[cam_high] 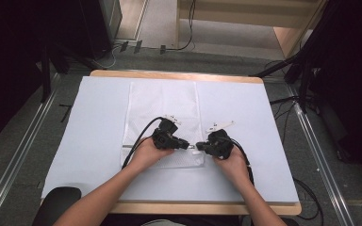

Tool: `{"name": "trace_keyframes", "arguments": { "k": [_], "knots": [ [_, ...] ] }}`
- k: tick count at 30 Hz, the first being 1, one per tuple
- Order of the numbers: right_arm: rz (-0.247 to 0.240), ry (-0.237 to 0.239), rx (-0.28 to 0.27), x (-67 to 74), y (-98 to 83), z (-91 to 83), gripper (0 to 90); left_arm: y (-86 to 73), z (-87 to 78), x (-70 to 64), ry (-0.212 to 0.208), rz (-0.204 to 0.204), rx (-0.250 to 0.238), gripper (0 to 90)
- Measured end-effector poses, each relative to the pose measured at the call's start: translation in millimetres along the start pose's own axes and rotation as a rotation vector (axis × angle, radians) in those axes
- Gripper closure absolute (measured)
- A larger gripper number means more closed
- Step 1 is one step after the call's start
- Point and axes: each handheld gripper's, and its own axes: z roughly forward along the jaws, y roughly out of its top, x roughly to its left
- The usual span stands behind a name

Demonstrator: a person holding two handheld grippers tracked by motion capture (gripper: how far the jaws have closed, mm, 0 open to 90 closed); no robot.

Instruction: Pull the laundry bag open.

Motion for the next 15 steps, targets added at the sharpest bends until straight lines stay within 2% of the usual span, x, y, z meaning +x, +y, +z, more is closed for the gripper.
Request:
{"name": "trace_keyframes", "arguments": {
  "k": [6,10,15],
  "knots": [
    [0.001,0.003,-0.002,-0.1,-0.1,0.2,89.5,1.1,8.0,-4.0,-0.007,0.016,0.000,82.6],
    [-0.003,0.000,-0.002,0.1,-0.2,0.1,89.5,0.2,13.1,-7.7,0.001,0.036,0.023,83.3],
    [0.000,0.001,-0.002,0.1,-0.3,0.0,89.5,0.6,8.1,-4.5,0.004,0.024,0.002,83.6]
  ]
}}
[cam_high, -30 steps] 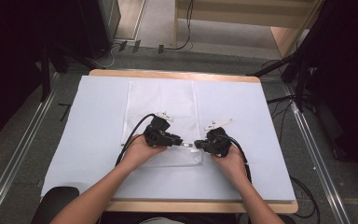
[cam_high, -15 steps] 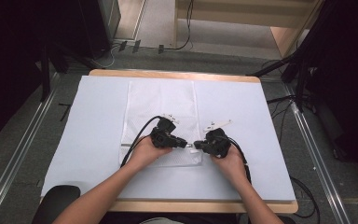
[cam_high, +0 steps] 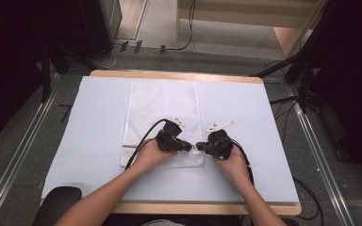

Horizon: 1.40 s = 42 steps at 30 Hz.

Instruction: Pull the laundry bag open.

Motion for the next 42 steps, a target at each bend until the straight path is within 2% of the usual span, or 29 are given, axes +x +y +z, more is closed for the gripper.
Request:
{"name": "trace_keyframes", "arguments": {
  "k": [5,8,12,14,19,23,26,29,37,42],
  "knots": [
    [0.003,0.001,0.000,0.0,0.0,0.1,89.5,2.4,-7.0,6.6,0.019,-0.011,-0.017,82.7],
    [0.003,0.001,0.000,-0.2,0.1,0.1,89.5,1.6,-3.6,8.3,0.016,-0.016,-0.001,82.2],
    [0.003,0.001,0.000,-0.1,0.1,0.1,89.5,0.8,1.3,5.8,0.001,-0.018,0.000,81.3],
    [0.003,0.001,0.000,-0.1,0.0,0.0,89.5,0.6,3.3,3.8,-0.009,-0.004,0.011,82.3],
    [0.002,0.002,0.000,-0.4,-0.1,0.0,89.5,0.0,6.1,1.0,-0.004,0.004,0.013,85.7],
    [0.004,0.005,0.001,-0.8,0.0,-0.1,89.5,-0.5,6.2,2.9,-0.022,-0.009,0.008,87.9],
    [0.011,0.008,0.000,-1.4,-1.0,-0.1,90.0,-0.6,5.8,7.2,-0.049,-0.045,0.006,88.1],
    [-0.008,0.003,-0.006,-0.9,-1.8,0.1,90.0,0.2,4.0,9.1,-0.064,-0.061,0.012,88.2],
    [-0.009,0.001,-0.004,0.0,-1.9,0.2,90.0,0.5,1.2,10.1,-0.058,-0.054,0.021,88.2],
    [-0.008,0.003,-0.007,-0.9,-2.2,0.2,90.0,-0.8,-2.6,13.5,-0.071,-0.070,0.028,88.2]
  ]
}}
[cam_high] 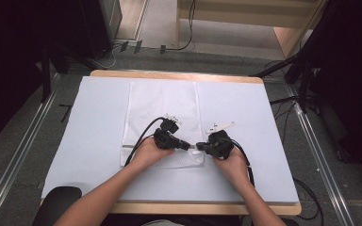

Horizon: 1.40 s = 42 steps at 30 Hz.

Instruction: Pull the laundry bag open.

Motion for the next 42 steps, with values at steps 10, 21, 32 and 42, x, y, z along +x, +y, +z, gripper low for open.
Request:
{"name": "trace_keyframes", "arguments": {
  "k": [10,21,32,42],
  "knots": [
    [-0.003,0.002,-0.001,0.3,0.1,0.1,90.0,-2.8,-12.6,2.6,-0.003,-0.007,0.011,88.1],
    [-0.014,0.006,0.003,-1.2,1.0,0.2,90.0,-7.1,-25.3,6.4,0.001,-0.015,0.007,88.1],
    [-0.012,0.018,0.018,-2.0,2.5,0.1,90.0,-12.1,-39.4,14.4,0.006,-0.034,0.012,88.1],
    [-0.023,0.025,0.028,-2.9,4.3,0.5,90.0,-18.2,-56.2,19.4,0.013,-0.049,0.005,88.1]
  ]
}}
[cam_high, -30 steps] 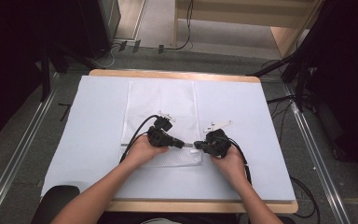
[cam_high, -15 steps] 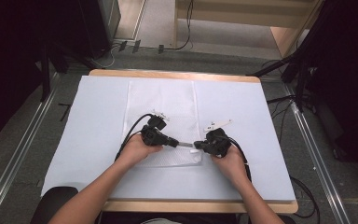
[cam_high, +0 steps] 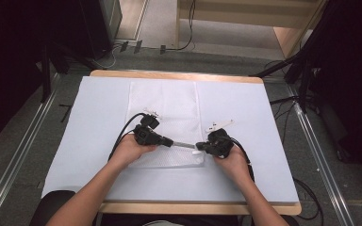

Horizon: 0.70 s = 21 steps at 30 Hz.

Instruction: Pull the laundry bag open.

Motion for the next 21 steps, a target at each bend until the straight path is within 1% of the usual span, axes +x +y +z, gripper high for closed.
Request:
{"name": "trace_keyframes", "arguments": {
  "k": [1,2,3,8,9,10,11,12,14,15,16,18,19,21],
  "knots": [
    [0.001,0.002,0.001,-0.2,0.1,0.0,90.0,-0.6,-1.3,0.4,-0.003,-0.005,-0.001,88.1],
    [0.002,0.003,0.003,-0.3,0.3,0.0,90.0,-1.1,-3.0,1.1,0.000,-0.002,0.002,88.1],
    [0.003,0.004,0.003,-0.4,0.4,0.0,90.0,-1.7,-4.1,1.6,-0.002,-0.009,-0.003,88.1],
    [-0.004,0.009,0.004,-1.5,0.7,0.2,90.0,-4.1,-8.0,3.7,0.000,-0.011,0.011,88.0],
    [-0.006,0.010,0.004,-1.7,0.8,0.3,90.0,-4.5,-8.9,4.1,0.006,-0.011,0.012,88.0],
    [-0.008,0.011,0.007,-1.9,1.0,0.1,90.0,-5.0,-9.6,4.6,-0.001,-0.018,0.010,88.1],
    [-0.006,0.013,0.006,-1.9,1.1,0.2,90.0,-5.4,-10.2,5.0,0.002,-0.020,0.011,88.1],
    [-0.007,0.013,0.006,-2.0,1.1,0.2,90.0,-6.0,-11.2,5.7,0.005,-0.016,0.016,88.1],
    [-0.009,0.014,0.007,-2.0,1.2,0.3,90.0,-7.0,-12.0,7.2,-0.001,-0.025,0.025,88.1],
    [-0.009,0.014,0.008,-1.9,1.3,0.3,90.0,-7.5,-12.4,7.7,0.003,-0.029,0.028,88.1],
    [-0.010,0.015,0.008,-2.0,1.3,0.3,90.0,-8.1,-13.4,8.6,0.004,-0.026,0.036,88.1],
    [-0.010,0.017,0.010,-2.1,1.6,0.3,90.0,-9.4,-16.5,10.1,0.004,-0.038,0.028,88.1],
    [-0.009,0.018,0.011,-2.0,1.7,0.3,90.0,-10.1,-18.6,11.6,0.005,-0.035,0.029,88.1],
    [-0.011,0.018,0.011,-1.8,1.7,0.3,90.0,-11.6,-22.1,13.5,0.004,-0.043,0.025,88.1]
  ]
}}
